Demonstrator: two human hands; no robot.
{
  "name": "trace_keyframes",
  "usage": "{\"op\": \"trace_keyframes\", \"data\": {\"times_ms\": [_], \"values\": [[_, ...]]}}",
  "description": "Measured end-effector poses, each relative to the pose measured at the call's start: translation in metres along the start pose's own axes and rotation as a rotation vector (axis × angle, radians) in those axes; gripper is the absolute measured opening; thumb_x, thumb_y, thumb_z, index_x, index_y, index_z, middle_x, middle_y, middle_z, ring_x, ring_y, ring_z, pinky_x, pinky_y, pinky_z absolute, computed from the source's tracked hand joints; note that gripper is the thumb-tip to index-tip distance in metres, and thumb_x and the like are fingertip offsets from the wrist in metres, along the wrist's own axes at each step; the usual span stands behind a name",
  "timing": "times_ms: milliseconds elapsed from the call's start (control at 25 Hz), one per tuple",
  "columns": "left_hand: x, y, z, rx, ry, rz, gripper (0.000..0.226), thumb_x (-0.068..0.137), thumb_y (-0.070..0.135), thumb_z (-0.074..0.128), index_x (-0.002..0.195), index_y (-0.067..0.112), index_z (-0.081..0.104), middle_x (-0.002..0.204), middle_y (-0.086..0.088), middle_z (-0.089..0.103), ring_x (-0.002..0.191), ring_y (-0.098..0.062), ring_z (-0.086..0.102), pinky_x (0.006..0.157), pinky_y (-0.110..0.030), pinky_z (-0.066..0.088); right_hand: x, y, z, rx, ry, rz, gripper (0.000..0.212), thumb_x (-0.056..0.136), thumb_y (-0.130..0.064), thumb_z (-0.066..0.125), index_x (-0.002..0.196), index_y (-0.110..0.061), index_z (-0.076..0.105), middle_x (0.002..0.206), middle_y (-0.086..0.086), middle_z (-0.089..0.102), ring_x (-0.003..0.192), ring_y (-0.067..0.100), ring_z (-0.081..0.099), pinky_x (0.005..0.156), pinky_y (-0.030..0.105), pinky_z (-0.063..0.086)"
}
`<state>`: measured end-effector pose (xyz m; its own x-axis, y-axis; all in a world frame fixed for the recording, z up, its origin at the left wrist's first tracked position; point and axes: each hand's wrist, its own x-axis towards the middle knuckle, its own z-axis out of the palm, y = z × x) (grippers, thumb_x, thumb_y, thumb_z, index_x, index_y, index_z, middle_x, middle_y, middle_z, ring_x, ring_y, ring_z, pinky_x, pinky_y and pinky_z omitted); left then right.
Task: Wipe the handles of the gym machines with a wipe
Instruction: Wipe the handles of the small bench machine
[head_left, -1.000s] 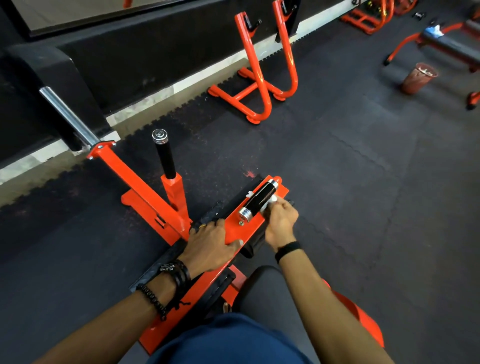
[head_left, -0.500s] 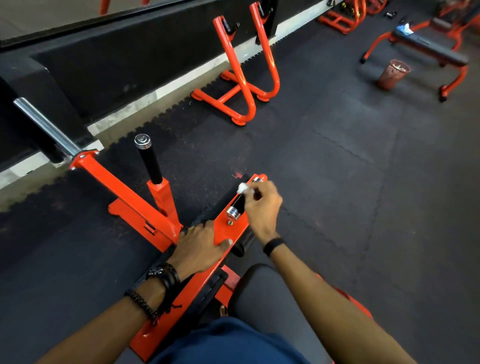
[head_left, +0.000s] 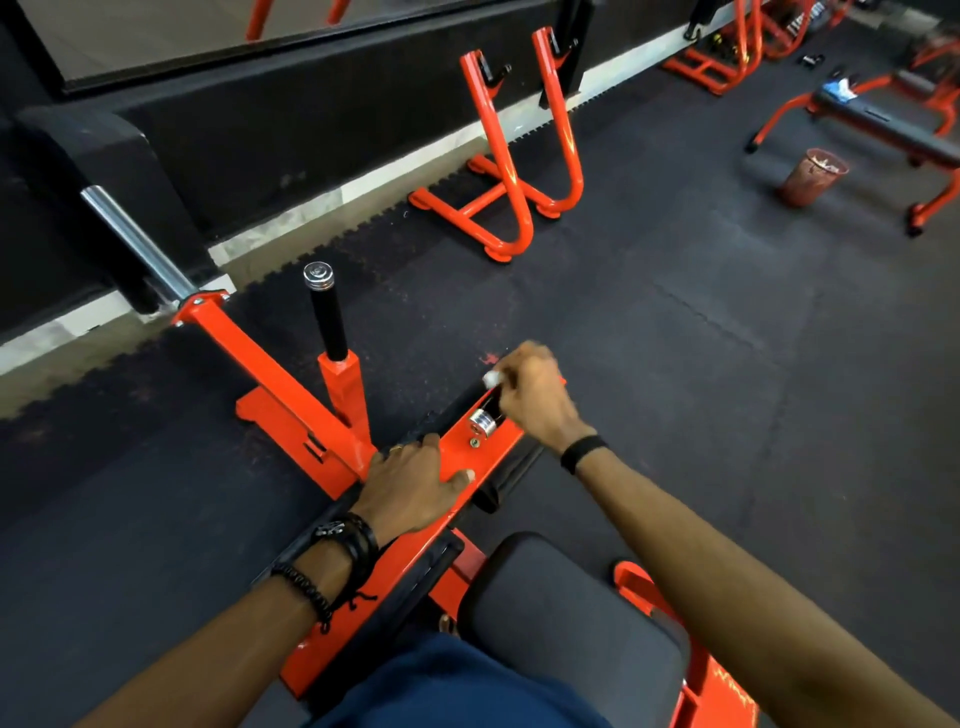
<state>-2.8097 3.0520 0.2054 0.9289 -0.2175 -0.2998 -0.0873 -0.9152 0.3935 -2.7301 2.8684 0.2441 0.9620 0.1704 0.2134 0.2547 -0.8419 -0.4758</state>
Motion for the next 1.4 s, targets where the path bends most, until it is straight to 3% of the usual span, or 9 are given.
{"op": "trace_keyframes", "data": {"times_ms": [80, 240, 440, 640, 800, 920, 1040, 1240, 1400], "values": [[-0.001, 0.001, 0.001, -0.008, 0.012, -0.015, 0.057, 0.090, 0.062, 0.048, 0.122, 0.015, 0.052, 0.119, -0.008, 0.066, 0.118, -0.030, 0.059, 0.100, -0.047, 0.043, 0.021, 0.009, -0.009, -0.061, 0.079, 0.120, 0.018, 0.064, 0.001, 0.051, 0.061, -0.007, 0.068, 0.067, 0.015, 0.064, 0.068, 0.034, 0.057, 0.067, 0.038, 0.048], [0.000, -0.002, 0.003, 0.019, 0.036, -0.023, 0.059, 0.090, 0.064, 0.043, 0.124, 0.016, 0.050, 0.119, -0.005, 0.067, 0.117, -0.029, 0.059, 0.099, -0.047, 0.043, -0.024, -0.028, 0.006, 0.000, -0.173, -0.138, 0.015, 0.072, 0.000, 0.055, 0.068, -0.004, 0.069, 0.073, 0.013, 0.064, 0.070, 0.027, 0.057, 0.067, 0.037, 0.048], [-0.002, 0.002, 0.000, 0.015, 0.050, -0.032, 0.054, 0.090, 0.062, 0.045, 0.120, 0.017, 0.051, 0.114, -0.005, 0.068, 0.114, -0.029, 0.060, 0.098, -0.046, 0.042, -0.012, 0.012, -0.006, 0.192, 0.231, 0.193, 0.020, 0.082, 0.006, 0.060, 0.077, -0.010, 0.071, 0.082, 0.004, 0.064, 0.076, 0.016, 0.056, 0.076, 0.035, 0.049], [-0.005, 0.007, -0.005, 0.023, 0.113, -0.024, 0.054, 0.093, 0.060, 0.046, 0.124, 0.017, 0.051, 0.102, -0.001, 0.069, 0.110, -0.026, 0.063, 0.096, -0.042, 0.043, -0.044, 0.001, 0.005, 0.269, 0.139, -0.038, 0.020, 0.085, 0.001, 0.056, 0.084, -0.012, 0.072, 0.086, 0.001, 0.066, 0.081, 0.014, 0.056, 0.077, 0.017, 0.042], [-0.009, 0.009, -0.007, -0.018, 0.123, -0.033, 0.060, 0.093, 0.061, 0.046, 0.131, 0.016, 0.049, 0.098, 0.001, 0.070, 0.110, -0.024, 0.064, 0.105, -0.046, 0.039, -0.005, 0.036, -0.013, 0.244, 0.263, 0.308, 0.019, 0.086, 0.001, 0.057, 0.081, -0.012, 0.069, 0.087, 0.004, 0.065, 0.083, 0.018, 0.055, 0.082, 0.029, 0.044], [-0.006, 0.008, -0.011, -0.067, 0.198, -0.022, 0.064, 0.089, 0.064, 0.044, 0.134, 0.019, 0.052, 0.103, 0.004, 0.073, 0.110, -0.019, 0.064, 0.105, -0.044, 0.039, -0.042, -0.003, 0.010, 0.342, 0.174, 0.165, 0.021, 0.083, 0.005, 0.057, 0.078, -0.012, 0.068, 0.084, -0.001, 0.067, 0.080, 0.013, 0.057, 0.079, 0.021, 0.045], [-0.012, 0.012, -0.019, -0.244, 0.345, -0.021, 0.061, 0.082, 0.063, 0.048, 0.126, 0.022, 0.062, 0.095, 0.012, 0.074, 0.103, -0.013, 0.067, 0.099, -0.038, 0.045, -0.064, -0.001, 0.005, 0.366, 0.009, 0.064, 0.015, 0.084, 0.001, 0.063, 0.080, -0.012, 0.071, 0.080, -0.004, 0.068, 0.075, 0.009, 0.058, 0.075, 0.015, 0.046], [-0.023, 0.019, -0.050, -0.471, 0.327, -0.030, 0.045, 0.086, 0.057, 0.060, 0.112, 0.022, 0.069, 0.090, 0.007, 0.071, 0.092, -0.015, 0.068, 0.090, -0.039, 0.053, -0.035, 0.066, -0.078, 0.334, 0.284, 0.475, 0.013, 0.086, -0.015, 0.072, 0.074, -0.012, 0.072, 0.067, 0.009, 0.072, 0.066, 0.016, 0.067, 0.074, 0.029, 0.054], [-0.039, 0.005, -0.066, -0.587, 0.405, -0.035, 0.038, 0.087, 0.059, 0.052, 0.087, 0.024, 0.069, 0.083, -0.004, 0.073, 0.087, -0.023, 0.069, 0.085, -0.042, 0.052, -0.089, -0.016, -0.075, 0.411, 0.231, 0.211, 0.022, 0.081, 0.003, 0.066, 0.076, -0.018, 0.070, 0.067, -0.006, 0.069, 0.061, -0.001, 0.062, 0.061, 0.010, 0.047]]}}
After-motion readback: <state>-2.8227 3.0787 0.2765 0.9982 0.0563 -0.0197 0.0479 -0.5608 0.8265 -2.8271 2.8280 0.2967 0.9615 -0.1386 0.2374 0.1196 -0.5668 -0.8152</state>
